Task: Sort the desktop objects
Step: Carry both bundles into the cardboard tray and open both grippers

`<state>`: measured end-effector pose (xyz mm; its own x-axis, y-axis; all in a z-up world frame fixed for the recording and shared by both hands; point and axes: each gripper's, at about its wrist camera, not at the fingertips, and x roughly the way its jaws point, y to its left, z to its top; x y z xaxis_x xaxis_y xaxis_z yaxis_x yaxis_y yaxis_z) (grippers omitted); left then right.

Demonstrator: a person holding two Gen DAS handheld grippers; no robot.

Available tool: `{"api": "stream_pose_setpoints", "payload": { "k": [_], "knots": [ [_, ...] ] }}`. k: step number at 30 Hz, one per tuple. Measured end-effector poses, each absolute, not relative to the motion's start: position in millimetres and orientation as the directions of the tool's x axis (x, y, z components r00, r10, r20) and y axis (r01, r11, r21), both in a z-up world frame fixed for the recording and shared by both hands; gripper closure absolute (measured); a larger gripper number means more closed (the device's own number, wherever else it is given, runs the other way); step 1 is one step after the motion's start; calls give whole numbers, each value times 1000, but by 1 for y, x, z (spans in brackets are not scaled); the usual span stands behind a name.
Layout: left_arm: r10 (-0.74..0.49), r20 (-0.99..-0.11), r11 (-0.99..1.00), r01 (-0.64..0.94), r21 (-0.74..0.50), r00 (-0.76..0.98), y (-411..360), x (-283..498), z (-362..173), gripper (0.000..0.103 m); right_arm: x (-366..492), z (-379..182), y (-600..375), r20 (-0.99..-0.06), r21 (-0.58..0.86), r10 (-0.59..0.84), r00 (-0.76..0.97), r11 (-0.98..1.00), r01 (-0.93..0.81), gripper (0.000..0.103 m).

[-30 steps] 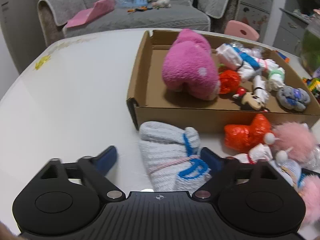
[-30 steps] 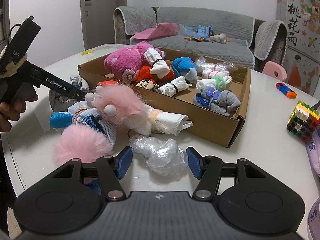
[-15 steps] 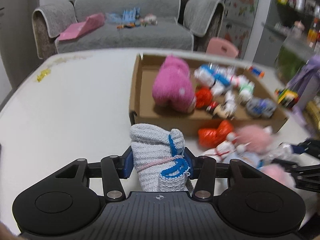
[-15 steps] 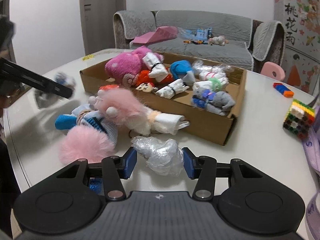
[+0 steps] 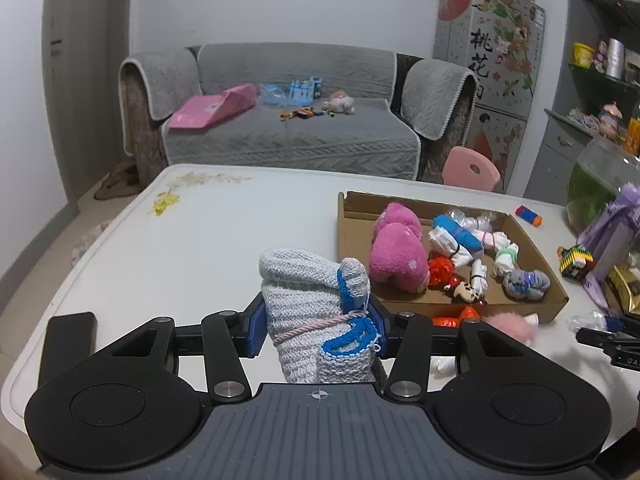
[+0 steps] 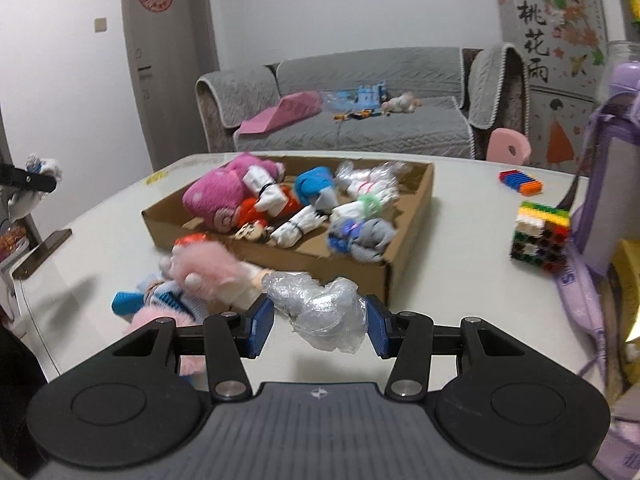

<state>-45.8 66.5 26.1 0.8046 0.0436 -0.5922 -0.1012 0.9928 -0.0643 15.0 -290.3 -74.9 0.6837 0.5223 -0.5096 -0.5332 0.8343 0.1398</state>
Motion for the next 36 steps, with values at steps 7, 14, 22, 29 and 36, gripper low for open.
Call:
{"api": "stream_pose_setpoints", "payload": {
  "k": [7, 14, 22, 29, 36],
  "knots": [
    [36, -577, 994, -92, -67, 816, 67, -30, 37, 48, 27, -47, -317, -471, 131, 500, 727, 854, -503, 58],
    [10, -549, 997, -49, -57, 836, 54, -1, 65, 48, 46, -6, -340, -404, 107, 479, 779, 871, -480, 58],
    [-37, -543, 999, 23, -32, 839, 18, 44, 84, 48, 80, 22, -315, -376, 46, 493, 784, 855, -516, 58],
    [-64, -579, 997, 76, -3, 813, -17, 95, 77, 48, 112, 29, -280, -385, 43, 556, 737, 808, -587, 58],
    [-76, -621, 995, 101, 5, 780, -36, 135, 53, 48, 137, 19, -257, -433, 40, 583, 688, 775, -631, 58]
  ]
}}
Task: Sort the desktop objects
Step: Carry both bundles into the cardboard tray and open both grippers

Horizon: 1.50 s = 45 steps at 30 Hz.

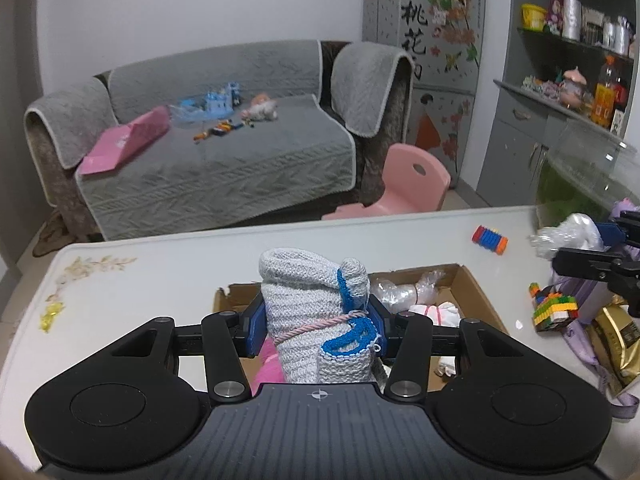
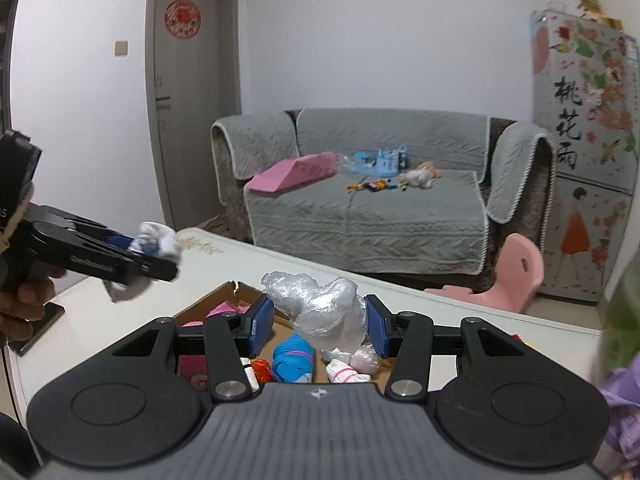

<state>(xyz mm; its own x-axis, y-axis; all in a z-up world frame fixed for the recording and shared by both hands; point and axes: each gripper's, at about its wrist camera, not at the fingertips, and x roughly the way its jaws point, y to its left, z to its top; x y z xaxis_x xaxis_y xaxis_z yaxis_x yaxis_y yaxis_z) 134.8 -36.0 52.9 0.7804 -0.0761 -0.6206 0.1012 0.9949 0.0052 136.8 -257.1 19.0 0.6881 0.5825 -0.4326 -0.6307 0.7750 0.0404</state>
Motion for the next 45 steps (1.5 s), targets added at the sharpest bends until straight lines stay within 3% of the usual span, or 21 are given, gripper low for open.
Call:
{"api": "stream_pose_setpoints", "payload": {
  "k": [33, 45],
  "knots": [
    [-58, -728, 989, 138, 50, 683, -67, 222, -29, 48, 186, -36, -218, -595, 49, 521, 612, 784, -619, 58],
    [-33, -737, 983, 156, 99, 675, -80, 232, -49, 45, 190, -65, -205, -652, -13, 460, 603, 788, -616, 57]
  ]
}}
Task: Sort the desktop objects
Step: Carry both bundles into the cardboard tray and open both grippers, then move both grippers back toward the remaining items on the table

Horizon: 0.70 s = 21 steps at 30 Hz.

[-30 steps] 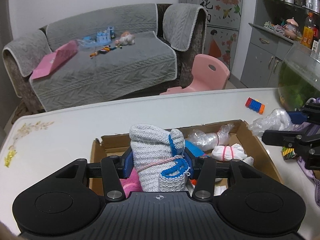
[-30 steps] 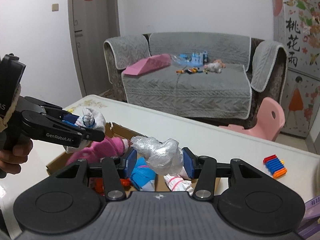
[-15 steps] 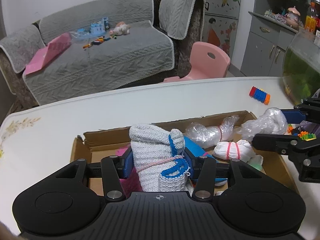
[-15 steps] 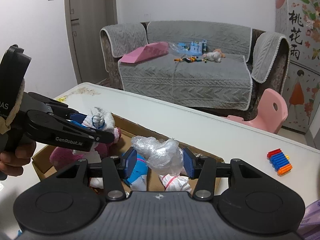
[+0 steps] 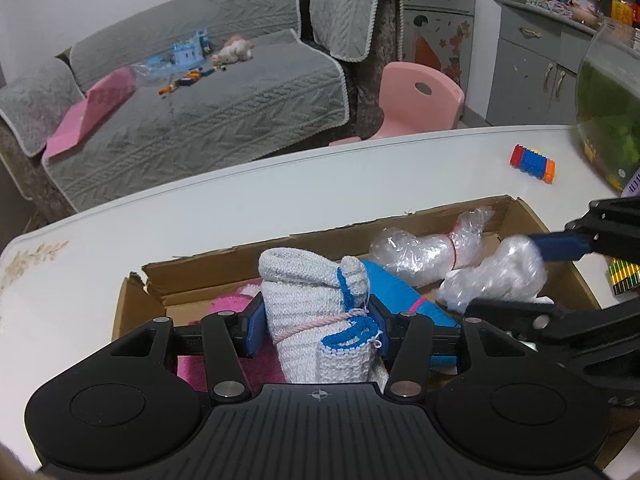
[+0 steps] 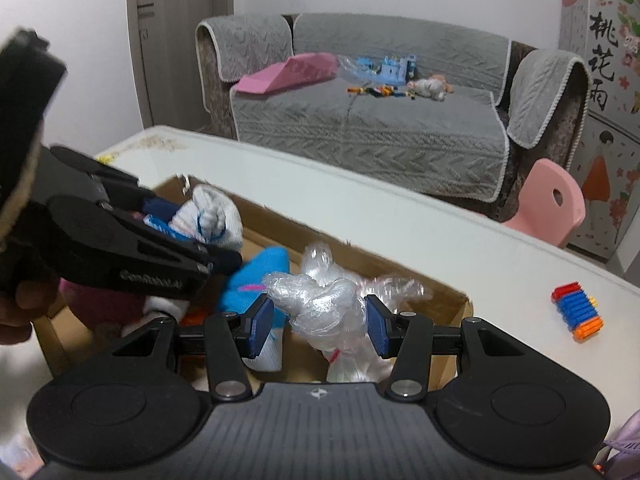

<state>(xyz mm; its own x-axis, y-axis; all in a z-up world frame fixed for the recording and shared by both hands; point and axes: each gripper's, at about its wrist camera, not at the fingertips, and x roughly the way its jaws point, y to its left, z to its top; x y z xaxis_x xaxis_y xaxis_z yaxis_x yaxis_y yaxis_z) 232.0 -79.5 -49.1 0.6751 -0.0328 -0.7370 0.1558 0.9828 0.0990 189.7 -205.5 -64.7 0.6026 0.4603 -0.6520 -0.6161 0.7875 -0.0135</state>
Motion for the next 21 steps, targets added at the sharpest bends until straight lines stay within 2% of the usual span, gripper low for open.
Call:
{"api": "stream_pose_setpoints", "payload": {
  "k": [3, 6, 16, 21],
  "knots": [
    [-31, -733, 982, 158, 105, 680, -81, 230, -48, 41, 188, -67, -207, -654, -18, 455, 604, 790, -613, 55],
    [-21, -705, 978, 162, 134, 709, -86, 223, -44, 23, 185, -64, -207, -649, -15, 456, 609, 793, -609, 52],
    [-35, -661, 976, 167, 137, 750, -82, 192, -19, 18, 169, -44, -213, -617, -46, 450, 646, 798, -601, 48],
    [-54, -617, 983, 151, 107, 785, -56, 145, 1, 14, 145, -24, -232, -571, -54, 461, 680, 805, -591, 46]
  ]
}}
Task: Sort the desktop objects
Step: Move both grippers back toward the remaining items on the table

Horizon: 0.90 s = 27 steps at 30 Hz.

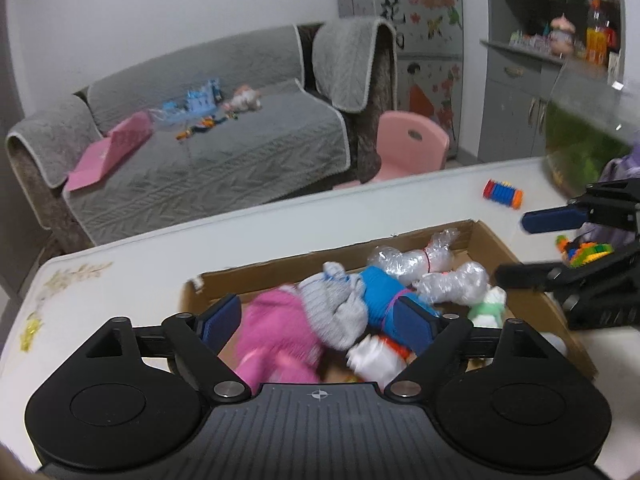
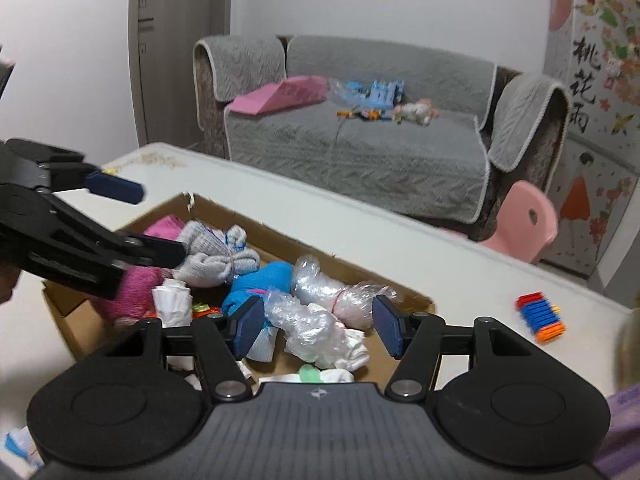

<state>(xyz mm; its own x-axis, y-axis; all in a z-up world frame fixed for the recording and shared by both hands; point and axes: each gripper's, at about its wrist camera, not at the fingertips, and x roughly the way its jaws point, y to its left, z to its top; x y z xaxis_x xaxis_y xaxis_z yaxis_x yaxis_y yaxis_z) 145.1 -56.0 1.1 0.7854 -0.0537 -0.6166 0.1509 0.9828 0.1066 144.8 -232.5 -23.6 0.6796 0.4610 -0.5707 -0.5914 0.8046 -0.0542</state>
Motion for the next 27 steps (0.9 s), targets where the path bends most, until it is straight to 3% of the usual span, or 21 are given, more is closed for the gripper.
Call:
{"api": "stream_pose_setpoints", "payload": {
  "k": [5, 7, 8, 16, 20, 23, 25, 27],
  "knots": [
    [-75, -594, 986, 146, 73, 801, -32, 80, 1, 9, 78, -14, -253, -519, -74, 496, 696, 785, -615, 42],
    [-84, -595, 986, 153, 67, 799, -28, 57, -6, 7, 49, -17, -256, -510, -85, 508, 694, 773, -629, 28],
    [-86, -599, 986, 155, 64, 796, -27, 45, -11, 6, 31, -23, -256, -511, -82, 516, 688, 767, -636, 26],
    [-97, -668, 987, 158, 32, 738, -27, 7, -46, 6, -24, -76, -218, -556, 86, 623, 550, 702, -707, 26],
    [-99, -678, 992, 124, -12, 729, -17, 5, -43, 6, -16, -92, -185, -575, 73, 625, 528, 682, -727, 26],
    [-88, -673, 994, 108, -13, 734, -11, 0, -40, 6, -6, -103, -166, -615, 66, 611, 499, 671, -739, 38],
    [-81, -675, 994, 107, -3, 734, -10, -2, -41, 6, -5, -105, -167, -642, 60, 588, 493, 679, -731, 60],
    [-79, -677, 994, 112, 5, 732, -11, -5, -44, 6, -7, -104, -174, -648, 69, 588, 484, 678, -732, 64]
  ]
}}
